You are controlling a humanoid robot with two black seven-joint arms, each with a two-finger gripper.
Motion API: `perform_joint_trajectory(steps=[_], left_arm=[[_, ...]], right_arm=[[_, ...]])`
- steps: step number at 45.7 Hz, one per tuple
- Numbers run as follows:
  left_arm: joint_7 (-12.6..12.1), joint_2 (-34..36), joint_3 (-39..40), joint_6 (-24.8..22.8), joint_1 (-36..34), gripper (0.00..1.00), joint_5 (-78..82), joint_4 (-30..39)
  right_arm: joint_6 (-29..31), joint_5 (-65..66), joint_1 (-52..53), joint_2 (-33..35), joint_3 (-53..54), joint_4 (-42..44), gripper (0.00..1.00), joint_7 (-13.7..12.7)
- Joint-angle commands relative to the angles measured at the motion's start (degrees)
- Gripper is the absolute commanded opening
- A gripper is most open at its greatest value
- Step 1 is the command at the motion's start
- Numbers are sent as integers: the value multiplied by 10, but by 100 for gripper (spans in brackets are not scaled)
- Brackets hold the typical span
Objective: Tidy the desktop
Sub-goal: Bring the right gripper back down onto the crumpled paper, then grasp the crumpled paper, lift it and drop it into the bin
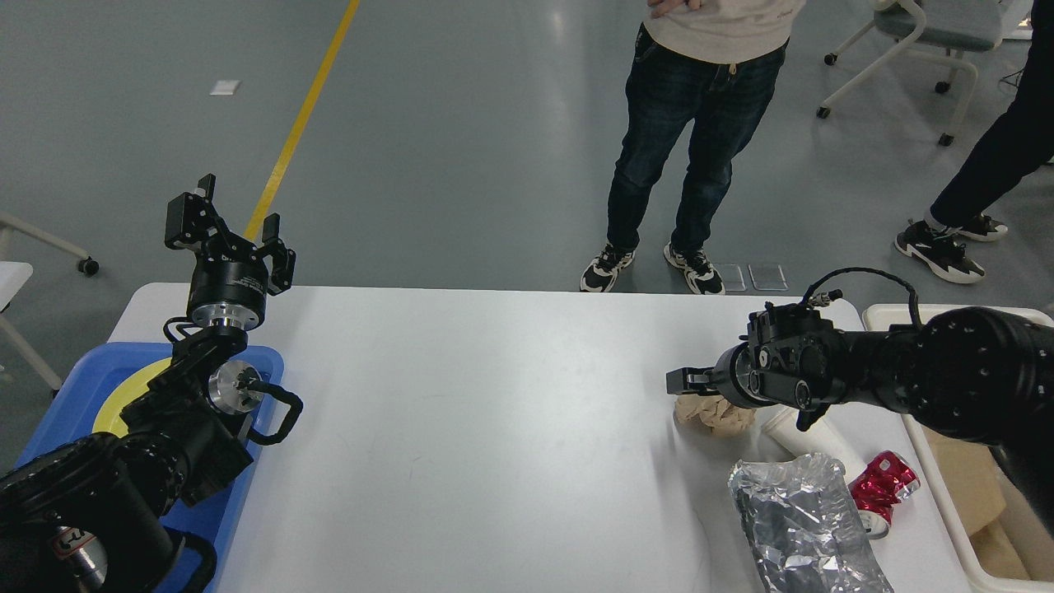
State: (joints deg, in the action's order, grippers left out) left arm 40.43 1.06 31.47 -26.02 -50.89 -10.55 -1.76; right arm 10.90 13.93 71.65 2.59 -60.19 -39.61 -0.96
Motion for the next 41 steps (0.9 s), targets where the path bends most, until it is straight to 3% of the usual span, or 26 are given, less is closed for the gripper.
perform_joint_trajectory(steps=[1,9,12,15,19,22,30,36,41], left_arm=[[0,0,0,0,-1,96,0,0],[0,0,0,0,0,96,0,0],[0,0,0,0,0,96,0,0],[0,0,0,0,0,96,0,0],[0,0,0,0,0,96,0,0],[0,0,0,0,0,96,0,0],[0,0,0,0,0,96,0,0],[0,0,0,0,-1,96,0,0],[0,0,0,0,0,96,0,0]], right_arm=[[-6,2,-8,-5,-1,1,97,0],[-11,2,-37,-27,-2,35,76,0],[-11,2,-40,-29,-4,36,54,-1],[-10,1,-39,-29,-4,34,42,-1],[-2,0,-33,-29,-2,28,14,-2],[3,-3,-26,-28,7,22,1,-2],[36,-7,50,23,31,-48,0,-2],[60,-8,149,105,67,-155,0,-1],[119,-8,259,186,96,-237,0,-1]])
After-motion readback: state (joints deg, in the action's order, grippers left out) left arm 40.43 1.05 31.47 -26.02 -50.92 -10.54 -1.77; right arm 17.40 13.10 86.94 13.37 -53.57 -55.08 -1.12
